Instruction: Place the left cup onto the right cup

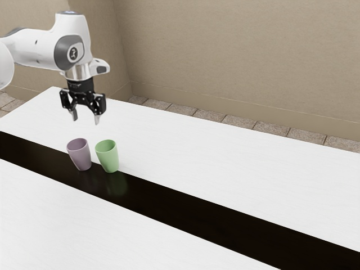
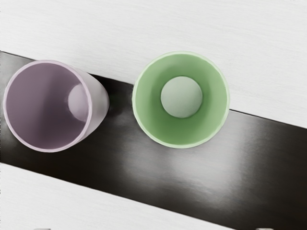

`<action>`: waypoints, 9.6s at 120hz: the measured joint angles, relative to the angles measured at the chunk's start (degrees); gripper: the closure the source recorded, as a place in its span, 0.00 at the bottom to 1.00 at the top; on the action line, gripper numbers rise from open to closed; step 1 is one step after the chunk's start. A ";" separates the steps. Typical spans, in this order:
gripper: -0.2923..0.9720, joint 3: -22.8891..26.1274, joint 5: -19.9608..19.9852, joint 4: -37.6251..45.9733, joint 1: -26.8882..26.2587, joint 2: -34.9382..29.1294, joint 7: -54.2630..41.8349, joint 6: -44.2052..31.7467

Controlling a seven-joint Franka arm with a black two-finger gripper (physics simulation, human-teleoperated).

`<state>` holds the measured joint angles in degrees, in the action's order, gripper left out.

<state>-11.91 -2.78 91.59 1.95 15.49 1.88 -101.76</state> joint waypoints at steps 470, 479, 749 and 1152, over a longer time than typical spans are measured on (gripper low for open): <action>0.84 -0.74 9.52 -10.18 9.23 20.93 -10.89 -7.45; 0.85 -0.80 9.43 -10.11 9.09 20.28 -10.83 -7.33; 0.85 -1.74 -1.16 -10.33 -7.16 5.82 -5.45 6.25; 0.77 2.88 -0.79 -17.65 -0.90 16.81 -3.35 5.61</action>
<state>-9.03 -3.57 73.94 1.05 32.30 -1.47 -96.15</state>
